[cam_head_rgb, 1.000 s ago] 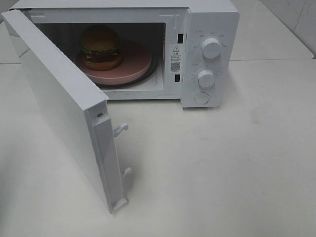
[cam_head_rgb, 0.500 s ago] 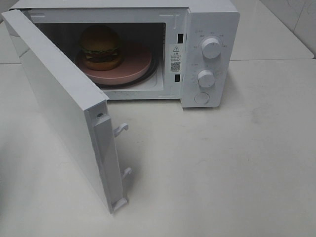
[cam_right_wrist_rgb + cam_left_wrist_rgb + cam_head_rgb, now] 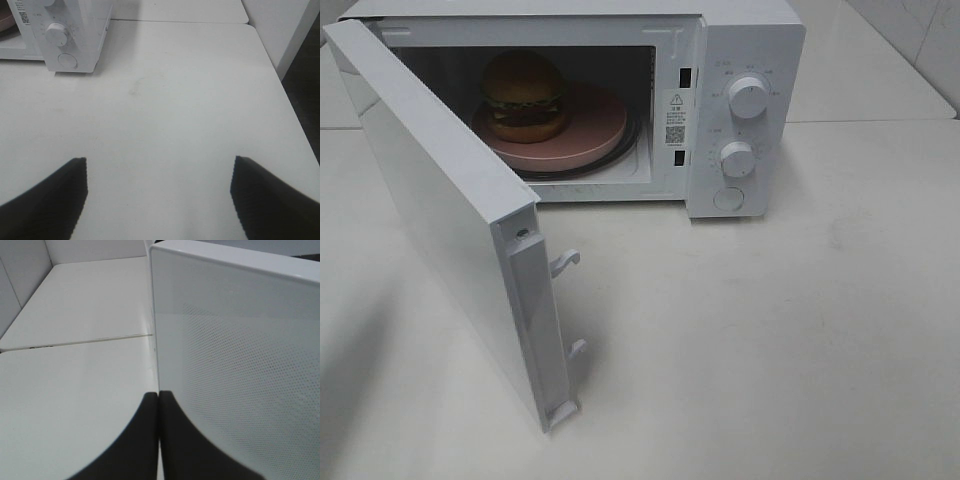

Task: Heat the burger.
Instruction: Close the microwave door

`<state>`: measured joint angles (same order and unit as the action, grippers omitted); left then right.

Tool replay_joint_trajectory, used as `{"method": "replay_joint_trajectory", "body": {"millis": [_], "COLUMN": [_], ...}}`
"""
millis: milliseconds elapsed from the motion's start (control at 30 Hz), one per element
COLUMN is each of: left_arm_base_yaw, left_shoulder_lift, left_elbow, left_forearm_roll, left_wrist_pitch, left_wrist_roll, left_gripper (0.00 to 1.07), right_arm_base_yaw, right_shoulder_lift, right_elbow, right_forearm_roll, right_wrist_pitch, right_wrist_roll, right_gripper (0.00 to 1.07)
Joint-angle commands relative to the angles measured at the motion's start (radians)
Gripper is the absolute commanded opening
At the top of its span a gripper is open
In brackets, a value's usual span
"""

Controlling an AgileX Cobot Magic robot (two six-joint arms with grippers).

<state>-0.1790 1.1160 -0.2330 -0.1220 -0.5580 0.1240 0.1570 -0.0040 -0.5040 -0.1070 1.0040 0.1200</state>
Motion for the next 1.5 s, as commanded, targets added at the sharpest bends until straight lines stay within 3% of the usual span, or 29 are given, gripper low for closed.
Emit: {"method": "replay_joint_trajectory", "body": {"millis": [33, 100, 200, 433, 733, 1000, 1200, 1367, 1500], "left_arm_base_yaw": [-0.008, -0.008, -0.008, -0.008, -0.008, -0.047, -0.143, -0.187, -0.241], "left_shoulder_lift": [0.037, 0.088, 0.134, 0.208, 0.295, 0.363, 0.441, 0.471, 0.529], "left_elbow": [0.001, 0.001, -0.007, -0.042, -0.075, -0.088, -0.147, -0.186, -0.254], "left_forearm_roll": [0.056, 0.154, 0.217, 0.219, 0.274, 0.262, 0.172, 0.162, 0.085], "left_wrist_pitch": [-0.059, -0.118, -0.151, -0.172, -0.245, -0.300, -0.298, -0.299, -0.289], "left_wrist_roll": [-0.070, -0.142, -0.189, -0.198, -0.272, -0.275, -0.234, -0.232, -0.223], "left_gripper": [0.00, 0.00, 0.00, 0.00, 0.00, 0.00, 0.00, 0.00, 0.00], "right_arm_base_yaw": [-0.006, -0.006, -0.006, -0.006, -0.006, -0.006, -0.006, -0.006, -0.006], "right_shoulder_lift": [-0.032, -0.032, -0.032, -0.032, -0.032, -0.032, -0.032, -0.032, -0.032], "right_elbow": [0.002, 0.002, 0.002, 0.002, 0.002, 0.002, 0.002, 0.002, 0.002], "right_forearm_roll": [-0.003, -0.003, -0.003, -0.003, -0.003, -0.003, -0.003, -0.003, -0.003], "right_wrist_pitch": [-0.007, -0.007, -0.007, -0.007, -0.007, -0.007, -0.007, -0.007, -0.007], "right_wrist_roll": [0.003, 0.003, 0.003, 0.003, 0.003, 0.003, 0.003, 0.003, 0.003], "right_gripper": [0.76, 0.76, 0.76, 0.76, 0.76, 0.76, 0.76, 0.76, 0.76]}}
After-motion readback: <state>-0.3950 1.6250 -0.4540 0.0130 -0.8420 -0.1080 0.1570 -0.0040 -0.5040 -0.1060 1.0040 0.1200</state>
